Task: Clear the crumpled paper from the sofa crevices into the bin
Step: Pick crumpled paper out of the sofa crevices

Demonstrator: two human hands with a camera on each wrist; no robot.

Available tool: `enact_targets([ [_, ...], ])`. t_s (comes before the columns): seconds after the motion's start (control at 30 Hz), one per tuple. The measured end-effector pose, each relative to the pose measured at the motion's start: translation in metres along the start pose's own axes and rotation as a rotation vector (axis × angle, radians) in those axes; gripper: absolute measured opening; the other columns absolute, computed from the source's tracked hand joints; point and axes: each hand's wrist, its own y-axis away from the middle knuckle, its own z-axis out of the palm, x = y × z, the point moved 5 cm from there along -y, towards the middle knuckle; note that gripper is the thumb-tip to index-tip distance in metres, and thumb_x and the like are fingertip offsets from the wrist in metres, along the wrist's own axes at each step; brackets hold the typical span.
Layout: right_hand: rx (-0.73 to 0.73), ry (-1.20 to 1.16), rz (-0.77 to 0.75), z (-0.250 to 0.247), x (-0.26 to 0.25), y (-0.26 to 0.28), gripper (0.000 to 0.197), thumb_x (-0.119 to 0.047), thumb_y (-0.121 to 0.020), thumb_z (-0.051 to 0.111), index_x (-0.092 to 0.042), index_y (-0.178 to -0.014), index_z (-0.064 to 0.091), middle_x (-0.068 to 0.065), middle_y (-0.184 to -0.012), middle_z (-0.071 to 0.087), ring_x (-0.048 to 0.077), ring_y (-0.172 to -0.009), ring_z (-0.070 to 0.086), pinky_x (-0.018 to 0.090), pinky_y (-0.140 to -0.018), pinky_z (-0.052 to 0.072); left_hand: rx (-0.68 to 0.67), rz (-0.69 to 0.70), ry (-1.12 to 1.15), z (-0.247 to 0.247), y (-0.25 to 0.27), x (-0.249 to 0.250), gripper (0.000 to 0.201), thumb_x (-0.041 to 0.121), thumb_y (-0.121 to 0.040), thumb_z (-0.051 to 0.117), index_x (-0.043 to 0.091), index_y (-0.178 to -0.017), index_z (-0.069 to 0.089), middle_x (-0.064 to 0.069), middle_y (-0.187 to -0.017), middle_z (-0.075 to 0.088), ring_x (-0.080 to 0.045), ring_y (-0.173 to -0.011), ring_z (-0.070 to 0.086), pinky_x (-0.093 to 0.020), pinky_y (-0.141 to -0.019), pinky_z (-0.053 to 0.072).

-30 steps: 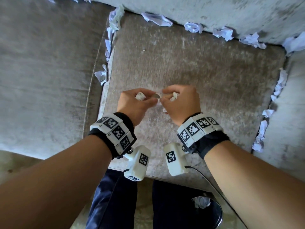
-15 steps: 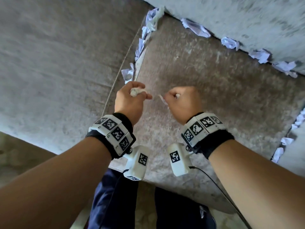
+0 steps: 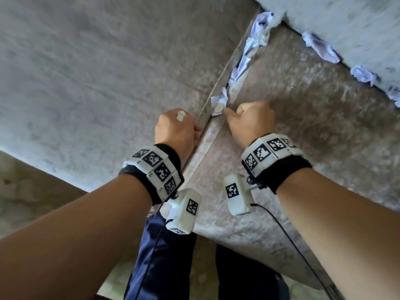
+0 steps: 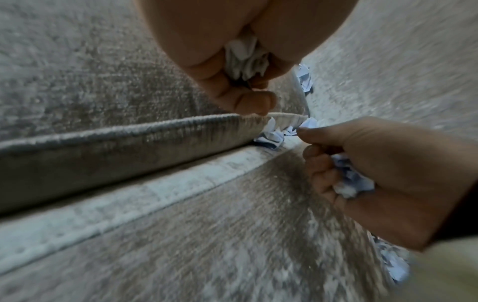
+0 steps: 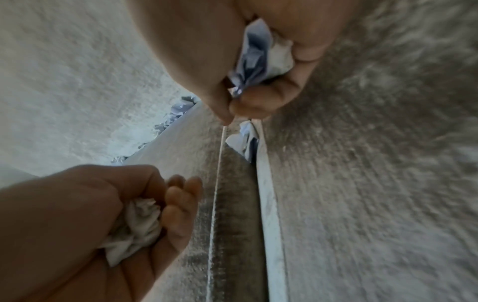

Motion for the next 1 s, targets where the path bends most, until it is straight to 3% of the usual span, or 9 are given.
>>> enact_targets([
  [0.07,0.016,0.029,-0.013,0.004,-0.008,-0.006,0.041,-0.035,-0.085,0.068,-0.008,-0.06,0.051,0.006,-0.056,0.053,0.034,-0.067,0.054,0.027,-0.058,0.033,-0.027,0.004,0.027,0.001,-0.004,0.0,0.029,0.006,-0.089,0.047,0.017,-0.071,0.067,0.002,-0.063,0.071,-0.01,-0.051,0.063,-0.028,-0.057,0.057],
  [0.17,0.034,0.078,-0.045,0.011,-0.014,-0.008,0.023,-0.03,-0.086,0.065,-0.009,-0.078,0.064,0.009,-0.082,0.069,0.035,-0.088,0.062,0.03,-0.064,0.042,-0.07,0.026,0.002,0.003,-0.008,-0.003,0.028,0.007,-0.088,0.049,0.024,-0.074,0.066,0.001,-0.074,0.073,-0.016,-0.066,0.068,-0.032,-0.066,0.058],
  [0.23,0.067,0.083,-0.05,0.011,-0.014,-0.007,0.018,-0.03,-0.085,0.066,-0.013,-0.08,0.066,0.006,-0.088,0.071,0.034,-0.093,0.063,0.031,-0.07,0.046,-0.087,0.087,-0.087,0.004,-0.009,-0.002,0.02,0.015,-0.089,0.052,0.027,-0.084,0.068,-0.003,-0.085,0.072,-0.024,-0.08,0.067,-0.034,-0.067,0.054],
  [0.33,0.095,0.042,-0.009,0.01,-0.005,-0.006,0.009,-0.025,-0.08,0.069,-0.022,-0.074,0.063,0.002,-0.084,0.071,0.028,-0.088,0.066,0.029,-0.073,0.048,-0.111,0.192,-0.183,0.007,-0.006,0.005,0.018,0.03,-0.099,0.051,0.023,-0.102,0.067,-0.007,-0.095,0.069,-0.027,-0.091,0.062,-0.029,-0.069,0.044],
  [0.47,0.086,-0.046,0.053,0.008,0.01,-0.005,0.008,-0.021,-0.075,0.07,-0.023,-0.072,0.063,-0.004,-0.072,0.067,0.02,-0.078,0.067,0.025,-0.071,0.049,-0.127,0.281,-0.283,0.021,-0.003,0.015,0.02,0.039,-0.098,0.057,0.028,-0.11,0.068,-0.003,-0.108,0.072,-0.026,-0.104,0.063,-0.038,-0.085,0.054],
  [0.57,0.048,-0.07,0.049,0.006,0.018,-0.003,0.009,-0.021,-0.078,0.07,-0.023,-0.074,0.063,-0.008,-0.071,0.063,0.014,-0.075,0.064,0.02,-0.066,0.043,-0.1,0.269,-0.298,0.032,-0.003,0.02,0.024,0.041,-0.096,0.059,0.035,-0.118,0.068,0.001,-0.117,0.072,-0.025,-0.113,0.063,-0.04,-0.095,0.052],
  [0.7,0.049,-0.135,0.061,0.002,0.035,-0.006,0.012,-0.019,-0.079,0.069,-0.025,-0.072,0.061,-0.013,-0.065,0.06,0.011,-0.071,0.063,0.023,-0.067,0.048,-0.033,0.259,-0.364,0.043,-0.006,0.023,0.02,0.042,-0.097,0.058,0.041,-0.111,0.072,0.001,-0.117,0.073,-0.025,-0.109,0.065,-0.037,-0.095,0.053],
  [0.9,0.078,-0.238,0.102,-0.004,0.054,-0.002,0.006,-0.016,-0.078,0.066,-0.019,-0.073,0.065,-0.006,-0.071,0.067,0.002,-0.067,0.059,0.021,-0.061,0.048,-0.026,0.254,-0.536,0.054,-0.012,0.025,0.025,0.035,-0.097,0.054,0.045,-0.112,0.071,-0.007,-0.113,0.071,-0.034,-0.104,0.063,-0.036,-0.088,0.049],
  [1.0,0.08,-0.253,0.122,-0.005,0.062,-0.002,0.01,-0.018,-0.079,0.067,-0.021,-0.071,0.063,-0.009,-0.073,0.066,0.002,-0.074,0.061,0.024,-0.068,0.05,-0.016,0.269,-0.543,0.057,-0.011,0.03,0.022,0.036,-0.096,0.058,0.043,-0.111,0.072,-0.007,-0.109,0.072,-0.033,-0.105,0.063,-0.038,-0.09,0.051],
])
